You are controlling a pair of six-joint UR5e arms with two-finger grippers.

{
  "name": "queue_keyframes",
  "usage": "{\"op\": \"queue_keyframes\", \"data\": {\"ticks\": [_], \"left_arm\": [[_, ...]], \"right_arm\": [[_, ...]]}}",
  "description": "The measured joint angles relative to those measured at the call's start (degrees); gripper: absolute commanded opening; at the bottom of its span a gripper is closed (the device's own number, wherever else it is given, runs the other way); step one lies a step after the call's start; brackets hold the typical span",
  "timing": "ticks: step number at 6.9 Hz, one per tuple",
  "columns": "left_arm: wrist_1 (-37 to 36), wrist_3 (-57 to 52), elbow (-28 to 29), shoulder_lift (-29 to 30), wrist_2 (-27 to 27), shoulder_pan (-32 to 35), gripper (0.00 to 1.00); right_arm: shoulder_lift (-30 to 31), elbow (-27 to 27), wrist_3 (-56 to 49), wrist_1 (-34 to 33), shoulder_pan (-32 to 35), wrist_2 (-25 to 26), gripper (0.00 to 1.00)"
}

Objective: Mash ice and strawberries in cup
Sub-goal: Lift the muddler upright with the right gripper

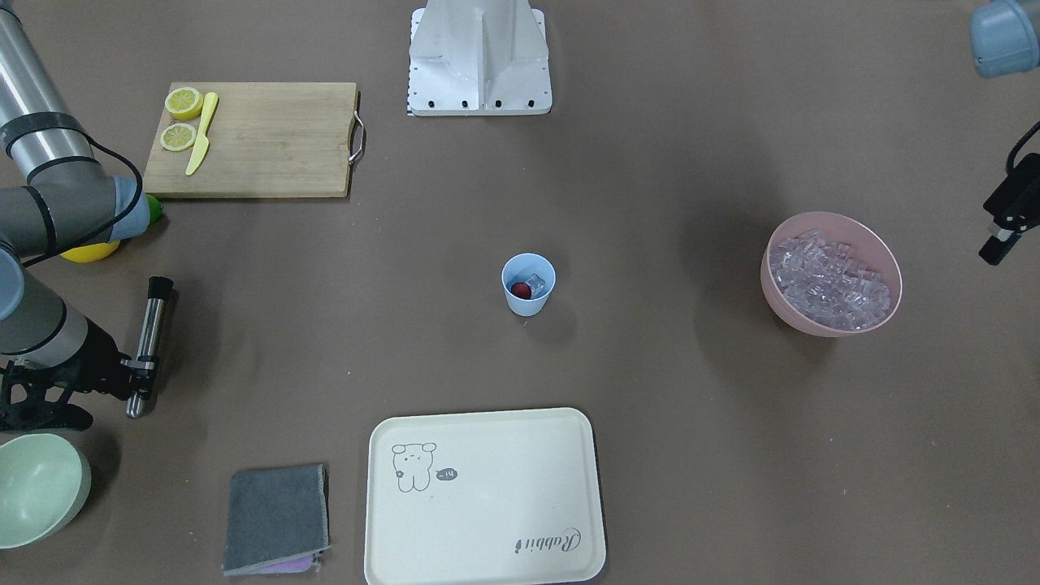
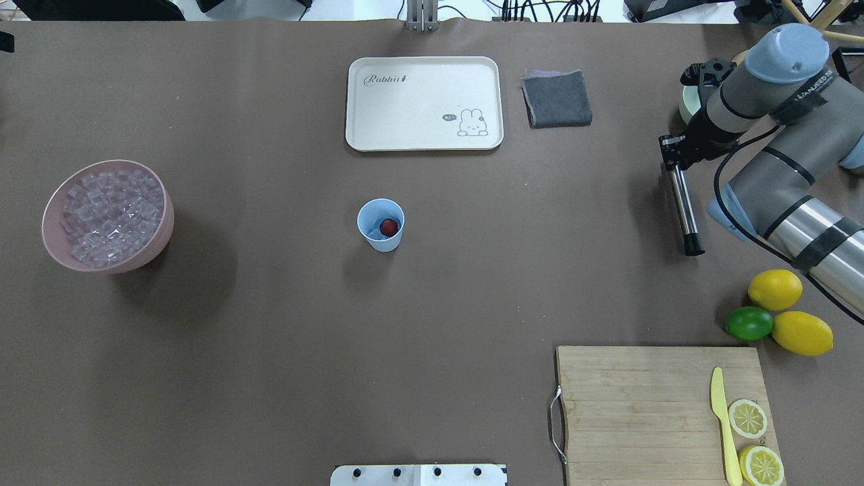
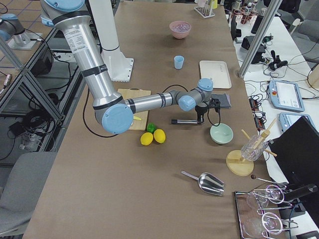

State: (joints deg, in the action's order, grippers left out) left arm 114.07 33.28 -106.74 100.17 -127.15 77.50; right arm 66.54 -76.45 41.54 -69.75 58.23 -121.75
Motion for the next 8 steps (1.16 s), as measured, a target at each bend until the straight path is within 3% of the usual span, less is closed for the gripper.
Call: {"op": "queue_keyframes", "data": {"ticks": [2,4,6,8], "left_arm": [[-0.1,-0.8,-0.1,-0.2,-0.8,0.3,0.98],[-0.4,-0.8,-0.1,-0.1,-1.3,0.9,0.98],[-1.1,-0.9,0.0,-1.6,-2.3,4.0,0.98],[-1.2,-1.0,0.1,-8.3,-2.5,11.3,0.98]], "right_arm": [[-1.5,-6.3,-1.4,-5.6,4.4,-3.4,0.0],[-2.0,-16.3,-2.0,-8.8,7.4,-4.2,0.0],[-2.9,-22.4,-1.0,-6.4,8.2,-3.2,0.0],[-5.0,-24.0,-0.9,1.1,5.5,0.4,0.0]]}}
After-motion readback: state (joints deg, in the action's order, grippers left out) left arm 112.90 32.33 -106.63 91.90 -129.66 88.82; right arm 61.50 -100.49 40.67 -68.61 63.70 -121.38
